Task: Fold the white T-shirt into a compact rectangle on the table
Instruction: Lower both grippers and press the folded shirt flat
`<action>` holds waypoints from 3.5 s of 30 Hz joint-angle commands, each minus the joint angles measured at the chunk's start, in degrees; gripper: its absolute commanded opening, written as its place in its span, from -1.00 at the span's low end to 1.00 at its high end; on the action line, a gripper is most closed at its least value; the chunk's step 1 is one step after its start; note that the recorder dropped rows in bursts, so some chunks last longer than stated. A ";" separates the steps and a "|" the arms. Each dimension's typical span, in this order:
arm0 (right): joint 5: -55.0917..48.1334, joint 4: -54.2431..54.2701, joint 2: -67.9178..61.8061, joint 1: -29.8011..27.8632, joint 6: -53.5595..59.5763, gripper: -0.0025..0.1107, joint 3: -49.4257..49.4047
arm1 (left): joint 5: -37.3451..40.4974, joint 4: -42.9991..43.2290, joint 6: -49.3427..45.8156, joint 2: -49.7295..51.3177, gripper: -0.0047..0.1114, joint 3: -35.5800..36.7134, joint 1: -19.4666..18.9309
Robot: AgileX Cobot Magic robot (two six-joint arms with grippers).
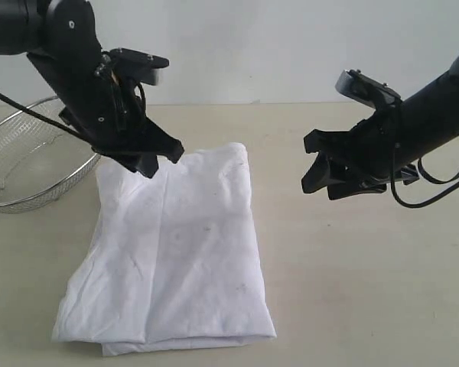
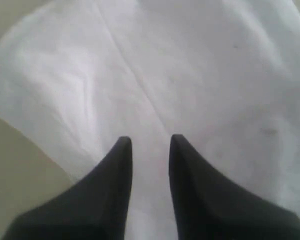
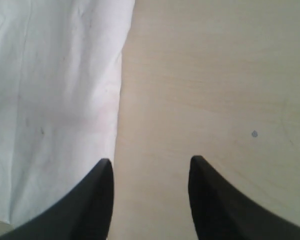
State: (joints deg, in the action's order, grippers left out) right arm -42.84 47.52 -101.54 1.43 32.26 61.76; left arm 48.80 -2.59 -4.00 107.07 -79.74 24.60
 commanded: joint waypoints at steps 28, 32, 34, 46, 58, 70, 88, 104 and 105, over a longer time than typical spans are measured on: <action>-11.81 33.05 -19.38 0.49 28.86 0.23 1.28 | 3.77 4.08 -1.33 3.57 -0.52 6.53 1.26; -9.68 33.35 -19.94 2.52 28.94 0.23 1.80 | 3.88 5.17 -1.07 6.60 -0.52 6.53 1.26; -8.00 34.11 -19.94 3.87 28.94 0.23 1.80 | 3.99 5.30 -1.07 7.30 -0.52 6.53 1.26; -6.10 35.45 -22.41 7.72 26.49 0.23 5.08 | 4.95 10.91 1.78 7.54 -0.53 6.53 1.26; -9.63 37.08 -24.95 7.80 26.37 -0.05 5.72 | 3.28 10.52 1.90 8.23 -0.53 6.53 1.26; -5.79 37.90 -24.95 11.94 28.36 0.10 5.72 | 1.56 8.46 1.90 13.15 -0.53 6.53 1.26; -5.36 37.61 -24.95 13.06 27.92 -0.96 8.18 | 2.06 7.94 1.90 12.79 -0.53 6.53 1.26; -9.10 36.93 -24.84 11.73 28.06 -0.96 8.18 | 0.69 4.22 3.63 3.40 0.12 6.42 1.26; -9.10 36.79 -24.84 11.73 28.06 -0.96 8.18 | 0.69 3.88 4.00 2.80 0.12 6.42 1.26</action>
State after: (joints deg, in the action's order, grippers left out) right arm -50.76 85.29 -126.40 13.40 59.84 69.62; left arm 48.78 3.09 -1.37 112.15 -73.54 25.62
